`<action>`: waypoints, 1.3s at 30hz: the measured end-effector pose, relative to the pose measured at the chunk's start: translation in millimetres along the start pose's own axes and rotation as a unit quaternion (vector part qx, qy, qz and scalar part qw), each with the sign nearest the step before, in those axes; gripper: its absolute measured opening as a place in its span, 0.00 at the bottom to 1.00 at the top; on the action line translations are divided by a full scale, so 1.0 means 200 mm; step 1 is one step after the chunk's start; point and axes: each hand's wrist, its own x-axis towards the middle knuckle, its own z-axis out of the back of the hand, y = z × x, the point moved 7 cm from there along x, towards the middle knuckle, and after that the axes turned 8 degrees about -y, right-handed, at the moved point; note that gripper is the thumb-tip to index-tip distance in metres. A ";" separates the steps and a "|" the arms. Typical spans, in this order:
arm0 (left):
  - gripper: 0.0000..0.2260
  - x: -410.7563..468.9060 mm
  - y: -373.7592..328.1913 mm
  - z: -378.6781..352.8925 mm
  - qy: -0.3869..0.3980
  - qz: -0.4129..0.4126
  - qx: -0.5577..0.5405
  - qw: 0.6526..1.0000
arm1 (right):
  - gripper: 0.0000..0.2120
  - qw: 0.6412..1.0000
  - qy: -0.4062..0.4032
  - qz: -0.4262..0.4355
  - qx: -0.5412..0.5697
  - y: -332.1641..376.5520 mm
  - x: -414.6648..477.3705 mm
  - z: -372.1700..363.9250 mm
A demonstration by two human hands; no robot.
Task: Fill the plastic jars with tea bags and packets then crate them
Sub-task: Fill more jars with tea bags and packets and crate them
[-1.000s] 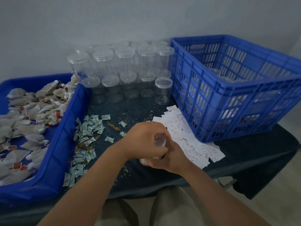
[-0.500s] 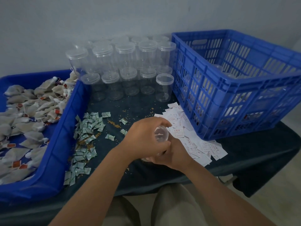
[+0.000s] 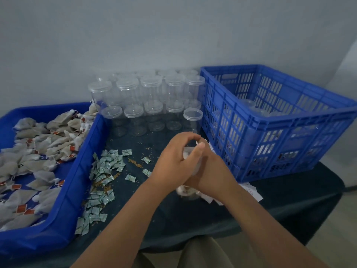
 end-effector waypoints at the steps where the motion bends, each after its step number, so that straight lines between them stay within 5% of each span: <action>1: 0.14 0.03 -0.09 0.02 -0.002 -0.025 0.009 1.000 | 0.28 1.000 -0.003 0.020 -0.021 0.05 0.02 0.08; 4: 0.14 0.15 -0.40 0.05 -0.011 -0.116 0.045 0.992 | 0.26 0.985 -0.085 0.099 -0.109 0.18 0.10 0.39; 7: 0.09 0.30 -0.71 0.07 -0.046 -0.196 -0.035 0.979 | 0.28 0.981 -0.149 0.106 -0.063 0.19 0.20 0.69; 10: 0.09 0.48 -0.86 0.05 -0.120 -0.191 -0.139 0.964 | 0.38 0.973 -0.221 0.061 -0.021 0.09 0.28 0.99; 12: 0.10 0.60 -0.84 -0.04 -0.160 -0.165 -0.099 0.968 | 0.42 0.962 -0.271 0.024 -0.009 -0.01 0.31 1.14; 17: 0.10 0.76 -0.63 -0.51 -0.006 -0.073 0.054 0.996 | 0.42 0.935 -0.348 -0.045 -0.051 -0.27 0.39 1.39; 21: 0.21 0.73 -0.54 -0.74 0.134 -0.146 0.070 0.978 | 0.41 0.948 -0.258 -0.136 -0.123 -0.58 0.60 1.43; 26: 0.19 0.74 -0.52 -0.76 0.163 -0.209 0.067 0.962 | 0.41 0.945 -0.138 -0.146 -0.258 -0.84 1.04 1.38; 31: 0.21 0.78 -0.48 -0.81 0.172 -0.182 0.082 0.965 | 0.35 0.891 0.002 -0.154 -0.426 -1.04 1.36 1.21; 35: 0.23 0.78 -0.47 -0.81 0.141 -0.172 0.060 0.973 | 0.14 0.850 0.100 -0.132 -0.499 -1.16 1.46 1.03; 39: 0.22 0.77 -0.47 -0.81 0.130 -0.178 0.064 0.973 | 0.14 0.800 0.226 -0.156 -0.534 -1.34 1.43 0.84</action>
